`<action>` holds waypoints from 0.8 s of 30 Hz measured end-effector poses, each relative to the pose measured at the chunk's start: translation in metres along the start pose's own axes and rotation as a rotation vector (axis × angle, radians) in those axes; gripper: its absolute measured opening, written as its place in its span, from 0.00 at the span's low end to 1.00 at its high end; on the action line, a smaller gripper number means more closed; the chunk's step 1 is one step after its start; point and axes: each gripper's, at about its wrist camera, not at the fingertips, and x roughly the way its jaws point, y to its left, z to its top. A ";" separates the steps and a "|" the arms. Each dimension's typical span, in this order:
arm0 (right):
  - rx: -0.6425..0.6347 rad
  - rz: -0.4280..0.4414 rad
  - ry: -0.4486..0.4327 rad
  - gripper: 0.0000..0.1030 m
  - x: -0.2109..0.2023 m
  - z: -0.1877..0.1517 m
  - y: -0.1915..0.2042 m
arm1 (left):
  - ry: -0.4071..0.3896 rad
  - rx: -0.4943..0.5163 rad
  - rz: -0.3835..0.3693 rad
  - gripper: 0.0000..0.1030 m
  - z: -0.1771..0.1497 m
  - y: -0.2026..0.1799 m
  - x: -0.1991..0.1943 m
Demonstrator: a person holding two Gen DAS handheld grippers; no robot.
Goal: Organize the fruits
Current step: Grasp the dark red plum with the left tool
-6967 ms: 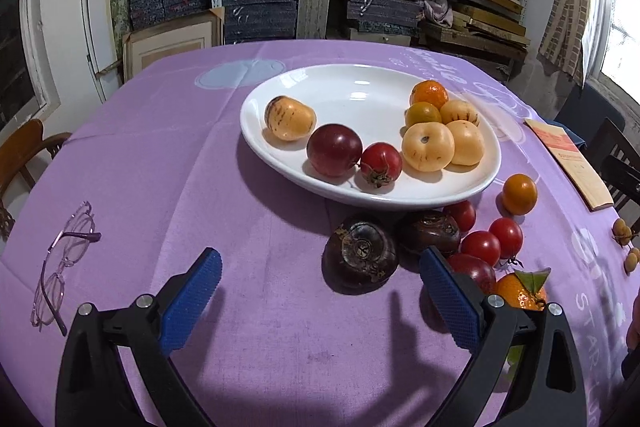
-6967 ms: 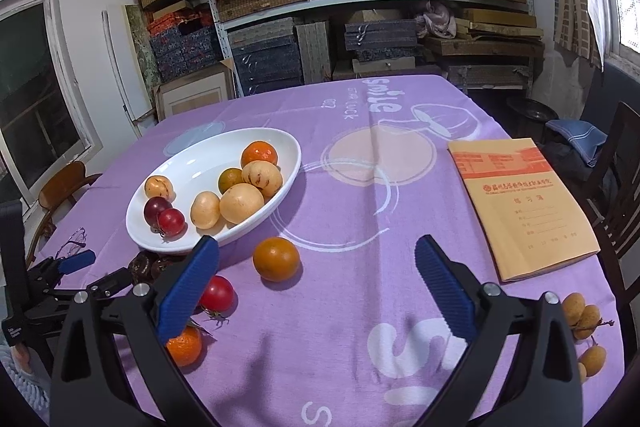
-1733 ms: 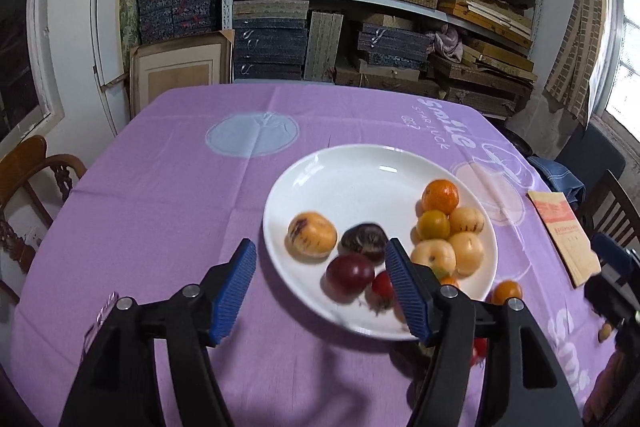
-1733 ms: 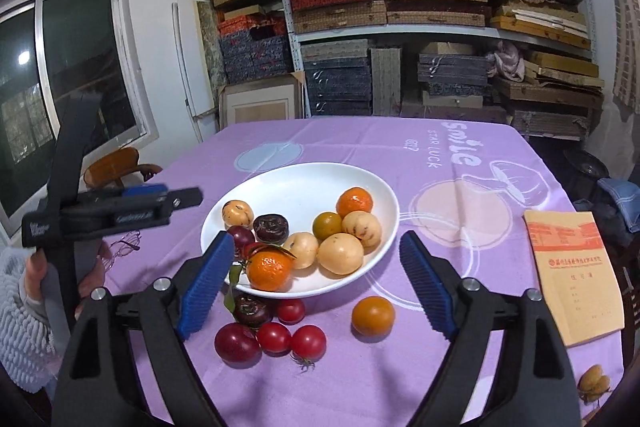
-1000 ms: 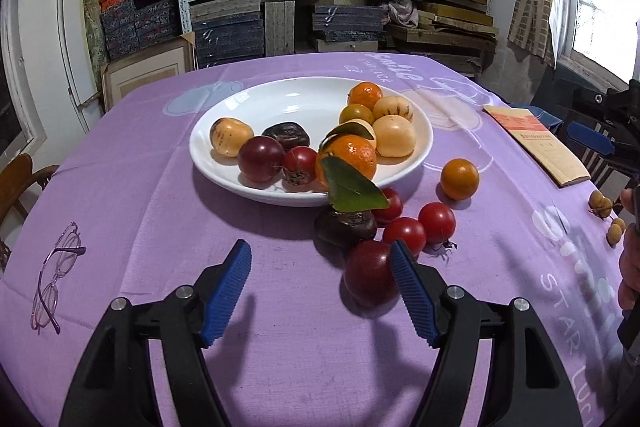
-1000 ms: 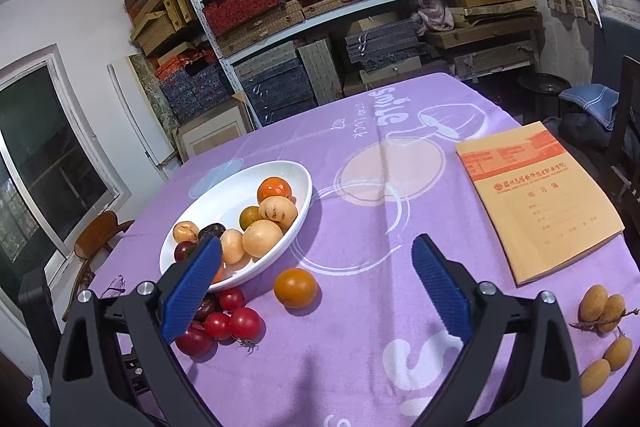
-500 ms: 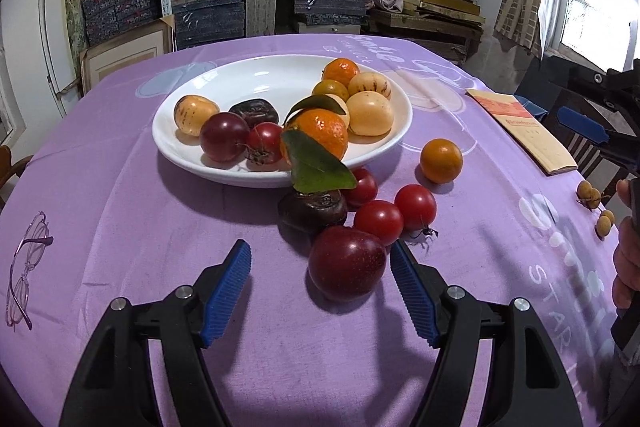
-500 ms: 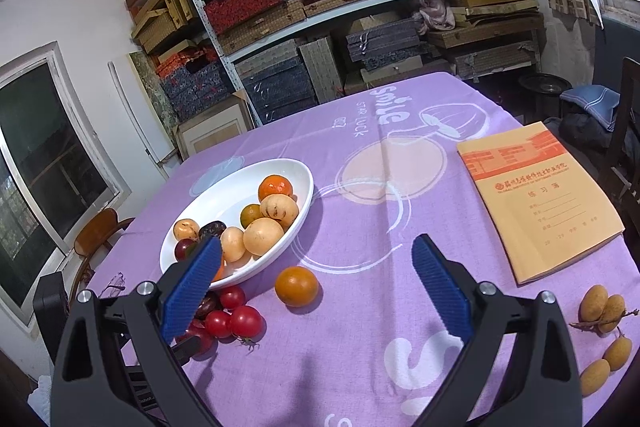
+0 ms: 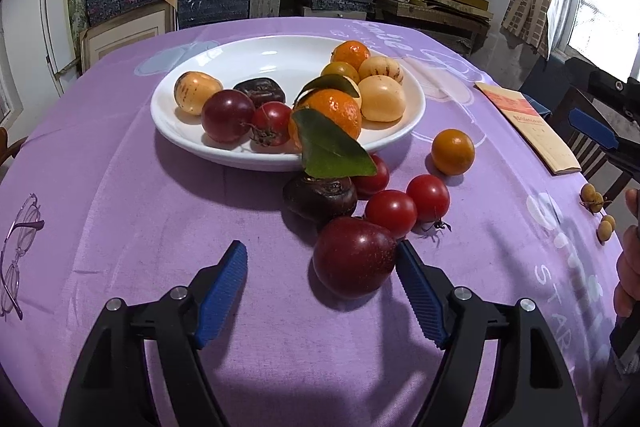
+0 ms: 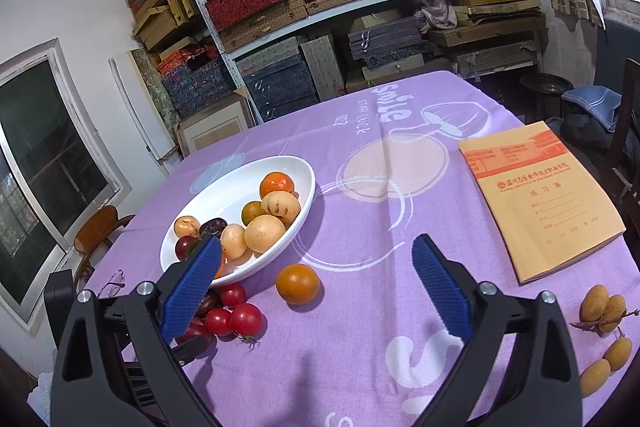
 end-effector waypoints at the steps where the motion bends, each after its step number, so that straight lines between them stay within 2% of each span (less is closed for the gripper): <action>1: -0.002 0.000 0.002 0.91 0.001 -0.001 0.001 | -0.002 -0.004 0.002 0.76 0.000 0.002 -0.001; 6: 0.004 0.001 0.001 0.91 0.001 -0.001 0.000 | -0.033 -0.002 0.089 0.76 -0.004 0.011 -0.009; 12: 0.007 0.003 0.000 0.91 0.000 -0.001 -0.001 | 0.010 -0.049 0.072 0.75 -0.010 0.031 -0.013; 17: 0.002 0.002 0.002 0.91 0.000 -0.002 -0.001 | -0.011 -0.084 0.061 0.75 -0.014 0.043 -0.021; 22: 0.003 0.003 0.001 0.91 0.000 -0.001 -0.001 | 0.033 -0.115 0.021 0.65 -0.018 0.053 -0.022; 24: 0.002 0.003 0.003 0.91 0.000 -0.001 -0.001 | 0.031 -0.106 0.018 0.65 -0.020 0.052 -0.027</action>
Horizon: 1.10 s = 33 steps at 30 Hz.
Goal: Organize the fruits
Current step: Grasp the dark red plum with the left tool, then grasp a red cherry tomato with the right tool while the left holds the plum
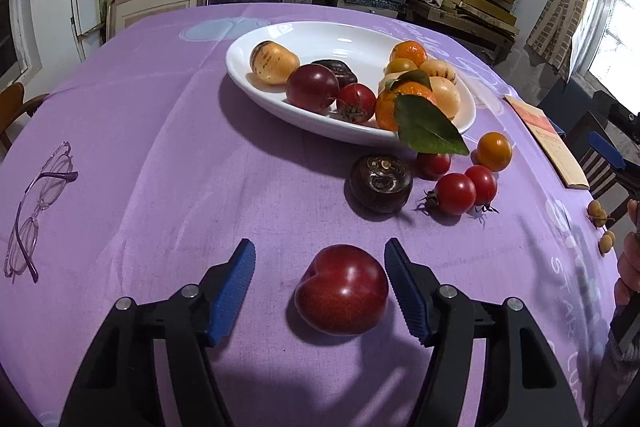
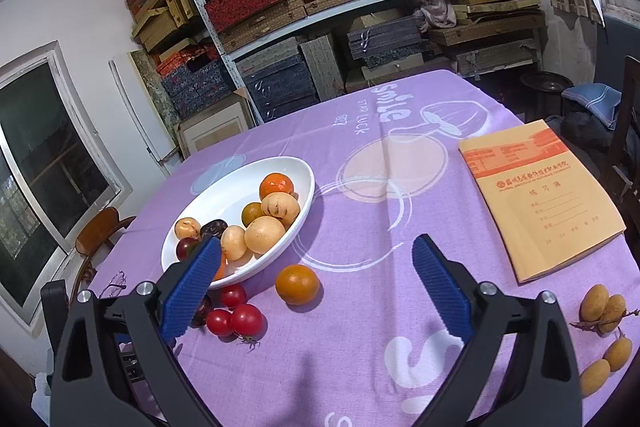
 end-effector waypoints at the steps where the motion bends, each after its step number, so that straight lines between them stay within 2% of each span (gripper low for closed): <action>1: -0.002 0.000 0.001 0.91 0.000 0.000 0.000 | 0.001 0.003 -0.002 0.65 -0.002 0.000 -0.002; 7: -0.007 -0.001 0.013 0.91 0.002 -0.001 0.003 | -0.003 0.028 -0.002 0.65 -0.018 0.000 -0.014; 9: -0.011 -0.001 0.016 0.91 0.003 -0.002 0.004 | -0.022 0.035 -0.004 0.58 -0.018 -0.001 -0.018; 11: -0.020 -0.004 0.019 0.91 0.004 -0.002 0.005 | 0.005 0.034 -0.036 0.40 -0.019 0.000 -0.016; 17: -0.010 -0.006 0.029 0.91 0.006 -0.003 0.004 | 0.004 0.049 -0.042 0.40 -0.031 -0.003 -0.025; 22: -0.035 0.001 0.040 0.91 0.008 -0.004 0.009 | -0.008 0.020 -0.058 0.40 -0.037 0.003 -0.033; 27: -0.133 0.012 0.074 0.91 0.015 -0.012 0.029 | -0.061 0.028 -0.039 0.39 -0.037 0.003 -0.041; 33: -0.313 0.045 0.145 0.91 0.025 -0.033 0.064 | -0.128 0.031 0.009 0.39 -0.026 0.007 -0.046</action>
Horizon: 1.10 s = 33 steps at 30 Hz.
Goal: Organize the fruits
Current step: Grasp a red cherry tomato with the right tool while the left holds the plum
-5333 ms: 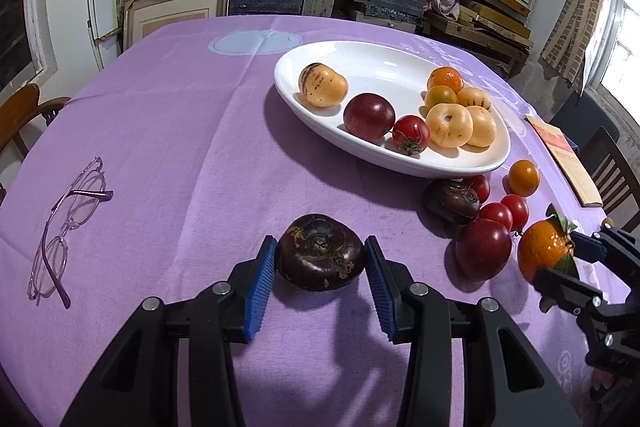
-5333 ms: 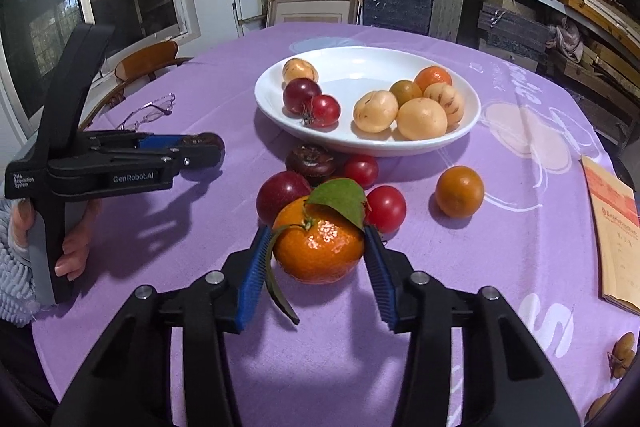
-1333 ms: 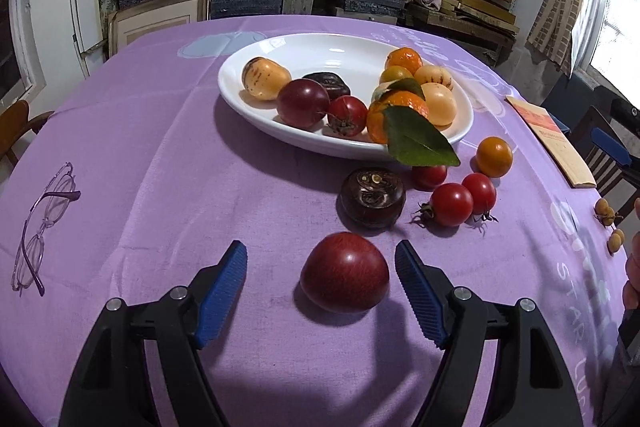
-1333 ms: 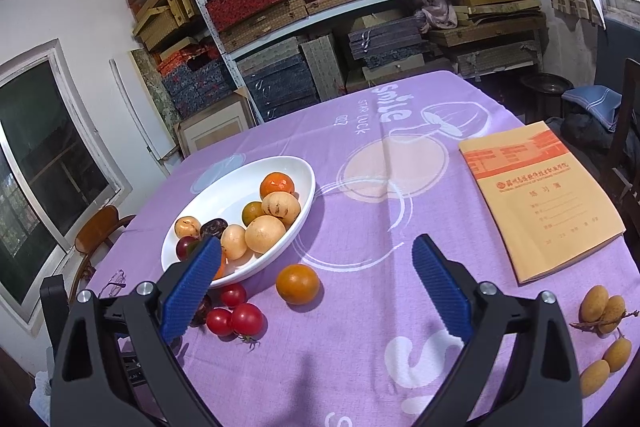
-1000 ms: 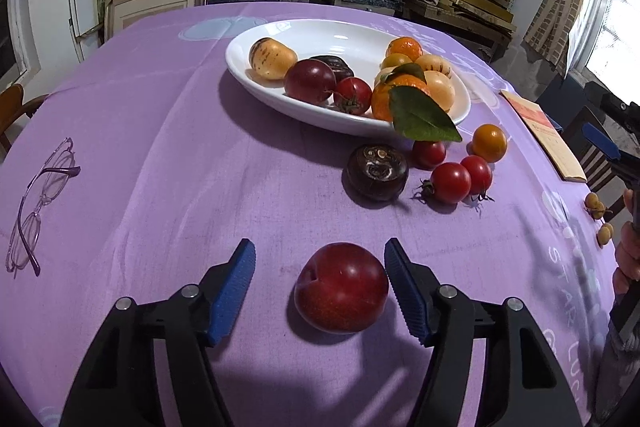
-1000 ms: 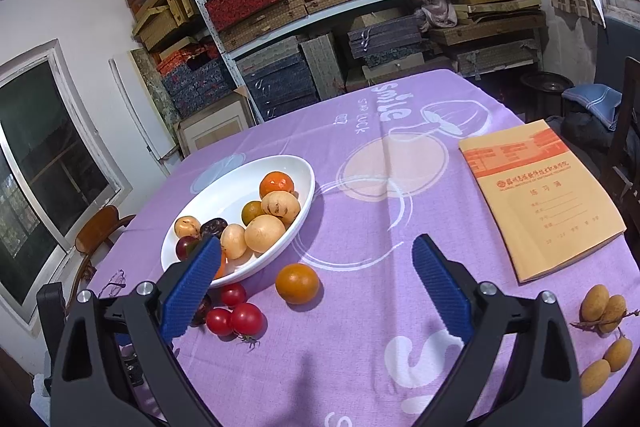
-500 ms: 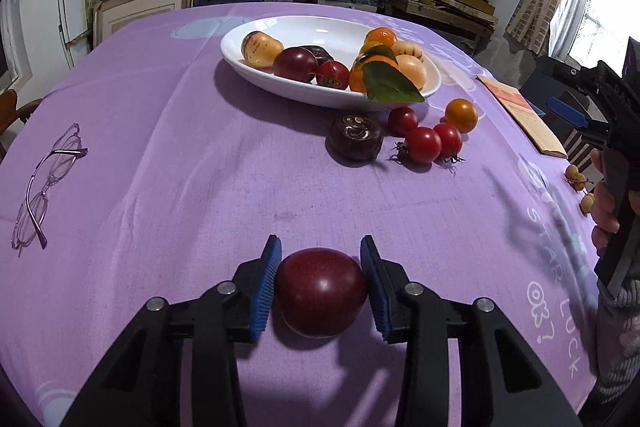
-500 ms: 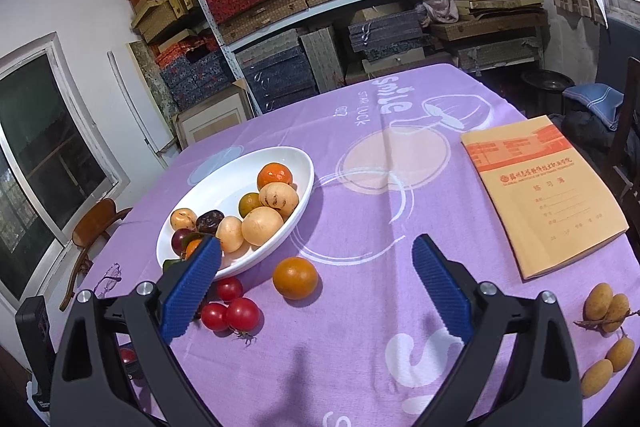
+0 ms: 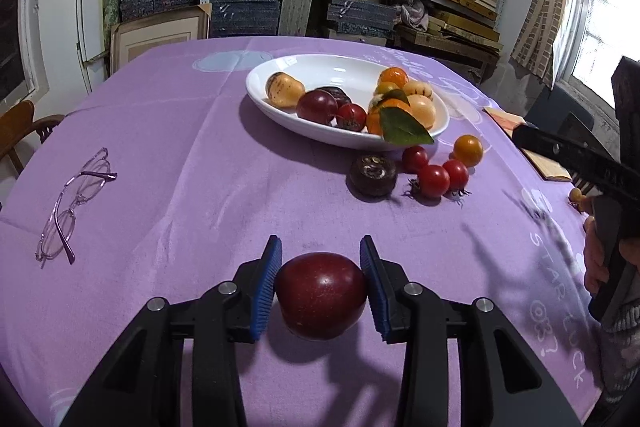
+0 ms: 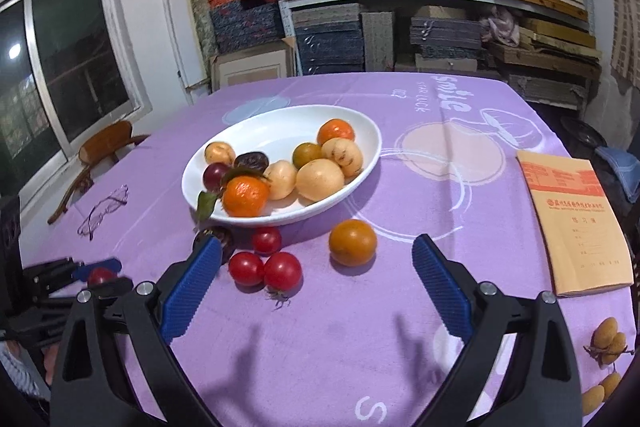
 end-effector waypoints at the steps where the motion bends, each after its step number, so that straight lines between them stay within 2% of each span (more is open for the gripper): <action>1: -0.026 0.001 0.014 0.91 0.003 -0.003 0.006 | -0.002 -0.012 0.013 0.39 0.003 0.003 0.002; 5: -0.070 -0.003 0.066 0.91 0.017 -0.010 0.021 | 0.010 -0.050 0.022 0.39 0.005 0.013 0.006; 7: -0.084 -0.017 0.099 0.82 0.026 -0.013 0.025 | 0.003 -0.049 0.015 0.39 0.006 0.013 0.003; 9: -0.081 -0.014 0.151 0.60 0.038 -0.015 0.026 | -0.007 -0.040 0.012 0.39 0.004 0.012 0.001; 11: -0.074 -0.016 0.197 0.52 0.048 -0.019 0.025 | -0.006 -0.042 -0.005 0.39 0.004 0.012 0.001; 14: -0.055 -0.003 0.211 0.52 0.056 -0.021 0.023 | -0.003 -0.044 -0.020 0.39 0.003 0.013 0.000; 18: -0.045 0.006 0.212 0.43 0.066 -0.015 0.023 | 0.005 -0.048 -0.037 0.40 0.004 0.012 0.000; 25: -0.033 0.072 0.228 0.42 0.073 -0.010 0.028 | 0.012 -0.060 -0.052 0.40 0.003 0.013 -0.001; 27: -0.035 0.089 0.233 0.36 0.074 -0.011 0.030 | 0.012 -0.060 -0.053 0.40 0.004 0.014 -0.001; 29: -0.036 0.091 0.236 0.36 0.073 -0.012 0.032 | 0.010 -0.063 -0.053 0.40 0.005 0.014 -0.001; 31: -0.037 0.086 0.241 0.29 0.074 -0.012 0.032 | 0.015 -0.068 -0.056 0.40 0.005 0.014 0.000; 33: -0.029 0.095 0.244 0.29 0.075 -0.013 0.031 | 0.019 -0.072 -0.061 0.40 0.004 0.015 -0.001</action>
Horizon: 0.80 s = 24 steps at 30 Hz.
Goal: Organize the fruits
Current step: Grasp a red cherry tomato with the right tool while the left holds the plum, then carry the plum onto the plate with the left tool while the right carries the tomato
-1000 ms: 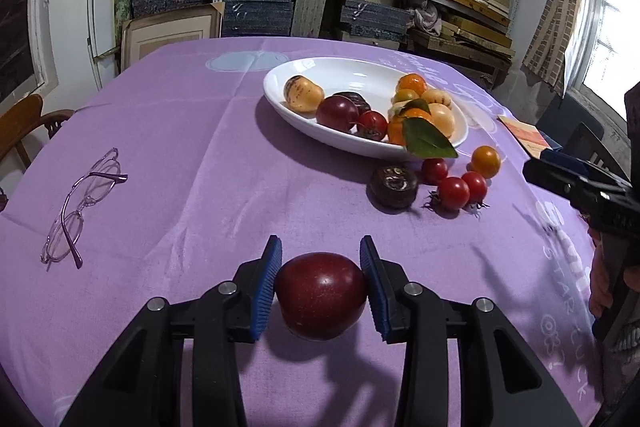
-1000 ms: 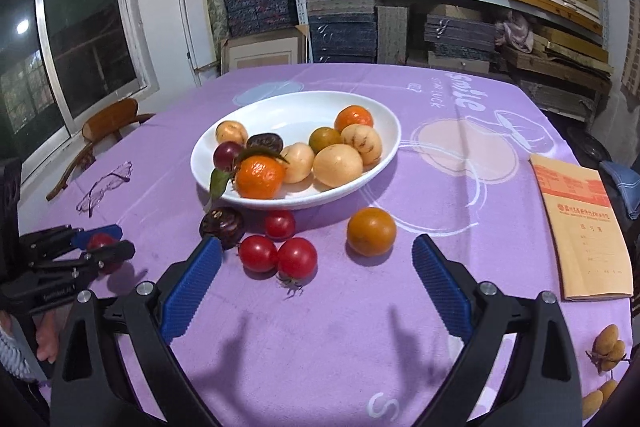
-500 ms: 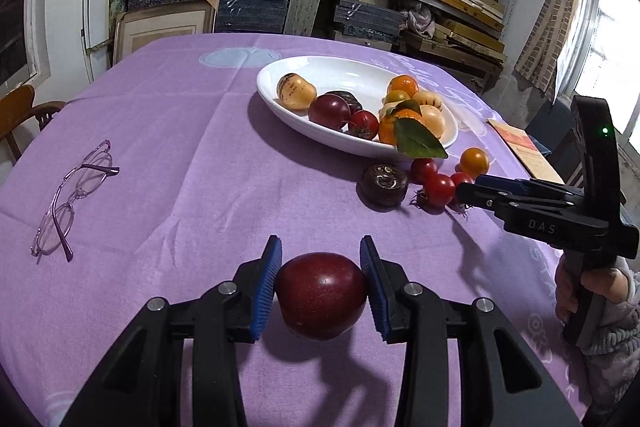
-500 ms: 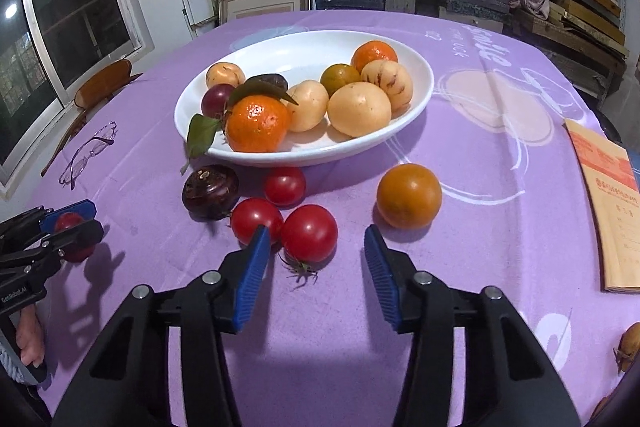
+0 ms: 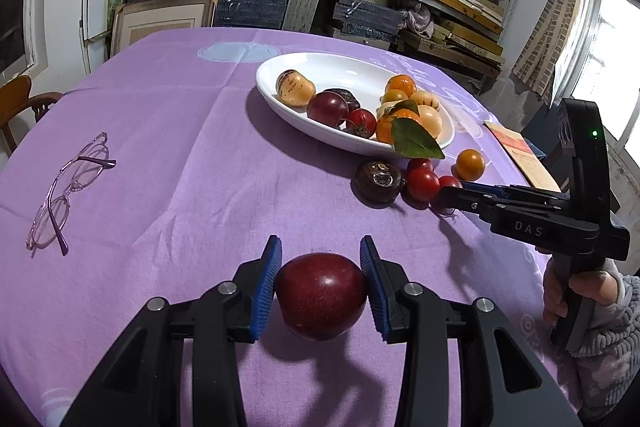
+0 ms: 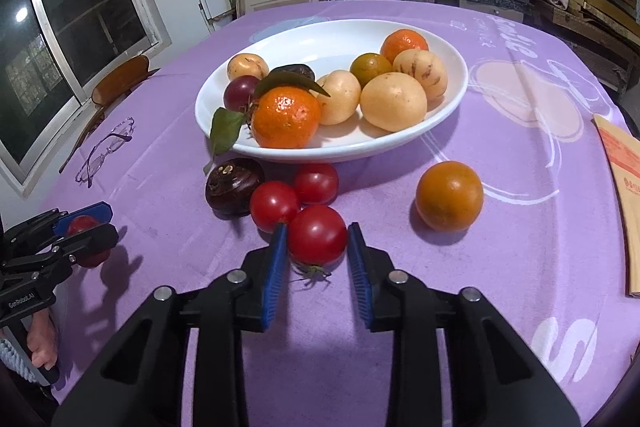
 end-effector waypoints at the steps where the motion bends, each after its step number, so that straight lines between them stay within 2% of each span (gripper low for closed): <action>1: -0.002 0.000 0.000 0.29 0.000 0.000 0.000 | 0.001 0.000 -0.002 0.40 0.000 0.000 0.000; 9: -0.038 -0.033 -0.011 0.29 0.001 -0.002 0.006 | -0.017 0.005 -0.007 0.38 0.000 -0.001 -0.002; 12: -0.040 -0.050 -0.017 0.29 0.000 -0.004 0.008 | -0.012 0.006 -0.006 0.35 0.000 -0.001 -0.002; 14: -0.035 -0.053 -0.016 0.29 0.000 -0.004 0.006 | 0.030 0.017 0.022 0.35 -0.003 -0.002 0.006; 16: -0.030 -0.051 -0.015 0.29 -0.001 -0.005 0.004 | 0.078 0.001 -0.029 0.35 -0.006 0.000 0.009; 19: -0.028 -0.048 -0.015 0.29 -0.002 -0.005 0.003 | 0.066 0.027 -0.013 0.35 -0.011 -0.004 0.004; 22: -0.023 -0.040 -0.013 0.29 -0.002 -0.006 0.001 | 0.073 0.017 -0.021 0.38 -0.019 -0.003 -0.006; 24: -0.019 -0.033 -0.011 0.29 -0.003 -0.006 0.000 | 0.076 0.038 -0.011 0.47 -0.028 -0.006 -0.014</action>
